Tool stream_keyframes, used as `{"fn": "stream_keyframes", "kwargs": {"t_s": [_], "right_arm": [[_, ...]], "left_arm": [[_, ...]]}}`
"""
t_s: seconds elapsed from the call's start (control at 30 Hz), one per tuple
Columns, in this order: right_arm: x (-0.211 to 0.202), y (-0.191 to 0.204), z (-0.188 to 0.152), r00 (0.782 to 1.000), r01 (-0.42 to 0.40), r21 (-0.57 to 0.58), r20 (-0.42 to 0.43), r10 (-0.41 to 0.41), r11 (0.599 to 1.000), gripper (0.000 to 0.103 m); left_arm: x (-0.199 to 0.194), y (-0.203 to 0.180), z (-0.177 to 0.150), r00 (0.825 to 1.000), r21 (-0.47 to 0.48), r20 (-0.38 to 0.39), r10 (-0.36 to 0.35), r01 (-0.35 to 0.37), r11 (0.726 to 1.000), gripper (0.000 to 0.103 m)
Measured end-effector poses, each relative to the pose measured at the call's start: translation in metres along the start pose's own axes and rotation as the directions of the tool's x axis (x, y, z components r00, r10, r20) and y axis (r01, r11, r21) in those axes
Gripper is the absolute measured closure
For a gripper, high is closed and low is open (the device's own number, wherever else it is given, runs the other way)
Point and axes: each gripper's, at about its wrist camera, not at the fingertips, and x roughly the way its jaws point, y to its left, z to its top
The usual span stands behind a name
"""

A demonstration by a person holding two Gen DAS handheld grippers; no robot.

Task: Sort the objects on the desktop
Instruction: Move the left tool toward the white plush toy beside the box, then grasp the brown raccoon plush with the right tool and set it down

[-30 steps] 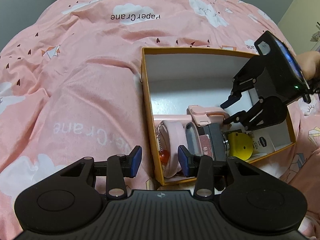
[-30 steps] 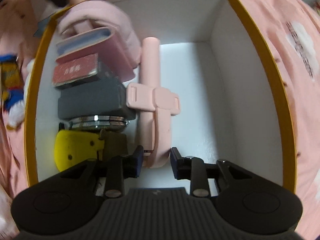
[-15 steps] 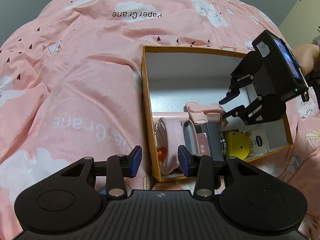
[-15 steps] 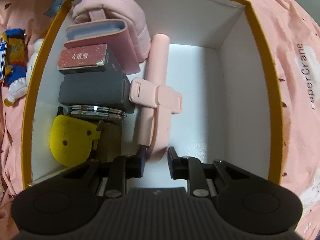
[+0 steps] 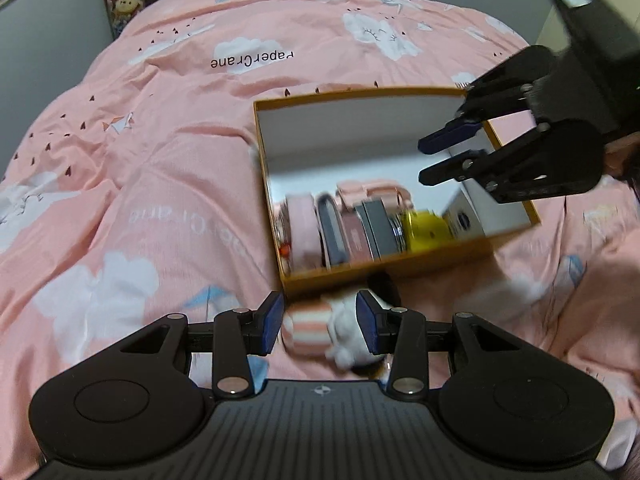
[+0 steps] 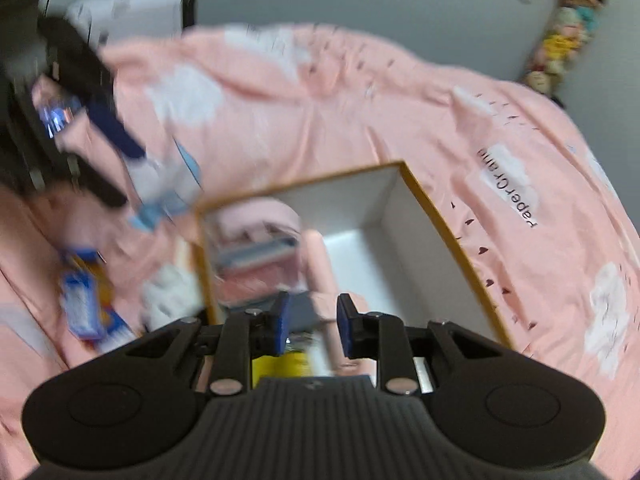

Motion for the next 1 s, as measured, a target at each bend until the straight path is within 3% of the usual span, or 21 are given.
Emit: {"fn": "stream_keyframes", "kwargs": {"t_s": [0.13,0.2,0.33,0.57,0.87,1.0], "right_arm": [[-0.016,0.040,-0.031,0.994,-0.007,0.145,0.113,-0.010,0.989,0.076],[-0.013,0.062,-0.047,0.989,-0.036,0.218,0.145,0.004,0.975,0.071],[-0.003,0.110,-0.076,0.987,-0.085,0.212,0.151,0.054,0.974,0.066],[0.034,0.164,-0.086,0.997,-0.049,-0.027,0.050,0.051,0.998,0.061],[0.077,0.186,-0.069,0.997,-0.082,-0.221,-0.021,0.079,0.972,0.055],[0.090,0.190,-0.063,0.994,-0.108,-0.256,-0.038,0.101,0.961,0.055]], "left_arm": [[-0.006,-0.019,-0.033,1.000,0.005,0.023,0.018,-0.018,1.000,0.055],[-0.003,-0.030,-0.048,1.000,0.016,0.014,0.028,-0.028,0.999,0.055],[0.008,-0.044,-0.074,1.000,0.007,-0.023,0.010,-0.010,1.000,0.055],[0.029,-0.046,-0.101,0.992,-0.026,-0.073,0.107,-0.110,0.994,0.055],[0.037,-0.038,-0.112,0.986,-0.067,-0.099,0.132,-0.138,0.988,0.056],[0.040,-0.033,-0.113,0.989,-0.095,-0.107,0.104,-0.114,0.989,0.055]]}}
